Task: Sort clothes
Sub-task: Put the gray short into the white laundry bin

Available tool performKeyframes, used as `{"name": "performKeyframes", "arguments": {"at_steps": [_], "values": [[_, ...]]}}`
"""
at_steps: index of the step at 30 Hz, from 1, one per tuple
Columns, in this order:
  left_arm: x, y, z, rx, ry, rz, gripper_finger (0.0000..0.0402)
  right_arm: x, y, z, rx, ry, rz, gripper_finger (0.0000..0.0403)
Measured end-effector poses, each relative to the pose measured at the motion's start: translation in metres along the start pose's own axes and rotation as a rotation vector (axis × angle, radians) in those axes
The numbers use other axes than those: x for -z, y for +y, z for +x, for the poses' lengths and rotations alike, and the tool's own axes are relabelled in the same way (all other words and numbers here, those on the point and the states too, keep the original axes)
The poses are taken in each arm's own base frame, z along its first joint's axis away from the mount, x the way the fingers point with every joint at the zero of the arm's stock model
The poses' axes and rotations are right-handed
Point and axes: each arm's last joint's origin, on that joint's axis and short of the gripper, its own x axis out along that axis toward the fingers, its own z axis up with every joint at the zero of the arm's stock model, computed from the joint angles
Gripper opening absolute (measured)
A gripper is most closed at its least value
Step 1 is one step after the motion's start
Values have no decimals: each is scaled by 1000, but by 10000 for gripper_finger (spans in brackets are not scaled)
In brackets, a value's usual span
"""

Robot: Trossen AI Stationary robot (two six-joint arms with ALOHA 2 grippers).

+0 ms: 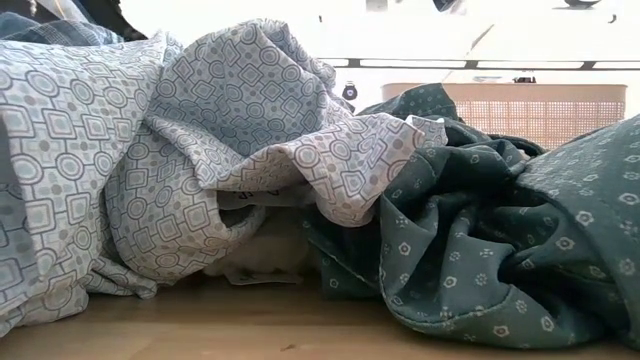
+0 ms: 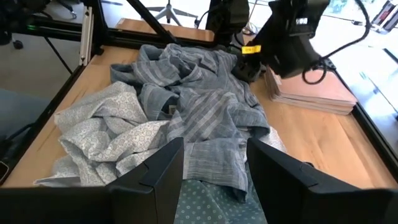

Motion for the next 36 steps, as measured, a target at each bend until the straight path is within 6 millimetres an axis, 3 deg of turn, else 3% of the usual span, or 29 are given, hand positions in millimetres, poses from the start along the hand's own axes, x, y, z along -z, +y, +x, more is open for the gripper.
{"name": "performKeyframes", "arguments": {"at_steps": [4,7,10,13,19,28,32,36], "values": [[-4,-5,6,-15,36,67,127,0,0,0,0,0,0,173],[-6,-7,0,-10,8,107,66,0,0,0,2,0,0,173],[-7,-5,-15,-7,-74,107,13,0,0,0,3,0,0,173],[-5,3,-37,0,-162,96,13,0,0,0,4,-1,4,173],[11,26,-105,144,-429,60,4,0,0,0,7,3,26,173],[74,67,-233,534,-1085,67,1,-1,0,2,6,-8,29,173],[89,65,-277,788,-1430,155,1,-1,2,7,6,-16,30,173],[78,43,-307,1036,-1603,327,1,1,4,16,7,-13,25,173]]}}
